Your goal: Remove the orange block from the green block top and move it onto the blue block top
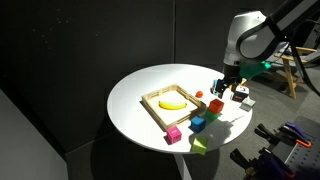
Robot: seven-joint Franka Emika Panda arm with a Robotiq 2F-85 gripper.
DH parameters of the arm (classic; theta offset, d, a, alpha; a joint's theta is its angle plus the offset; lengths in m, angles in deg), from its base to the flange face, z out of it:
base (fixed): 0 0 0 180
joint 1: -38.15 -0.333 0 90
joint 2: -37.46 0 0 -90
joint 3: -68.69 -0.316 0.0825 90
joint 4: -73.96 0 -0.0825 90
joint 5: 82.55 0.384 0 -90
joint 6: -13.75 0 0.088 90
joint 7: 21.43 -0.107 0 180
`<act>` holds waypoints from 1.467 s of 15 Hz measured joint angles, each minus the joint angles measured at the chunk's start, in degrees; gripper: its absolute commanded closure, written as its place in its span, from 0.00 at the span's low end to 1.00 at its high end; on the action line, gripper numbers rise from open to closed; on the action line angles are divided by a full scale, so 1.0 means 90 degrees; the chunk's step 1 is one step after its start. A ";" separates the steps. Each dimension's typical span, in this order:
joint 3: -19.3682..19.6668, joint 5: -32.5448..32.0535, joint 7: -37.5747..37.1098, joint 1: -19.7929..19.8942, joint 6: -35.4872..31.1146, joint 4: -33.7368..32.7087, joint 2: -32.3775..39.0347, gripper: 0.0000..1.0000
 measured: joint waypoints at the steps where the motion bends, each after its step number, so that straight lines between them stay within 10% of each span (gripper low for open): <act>1: 0.0000 0.0000 0.0000 -0.0005 -0.0039 -0.0007 0.0070 0.00; 22: 0.0246 -0.0175 -0.0090 -0.0363 -0.0684 -0.0837 0.1396 0.00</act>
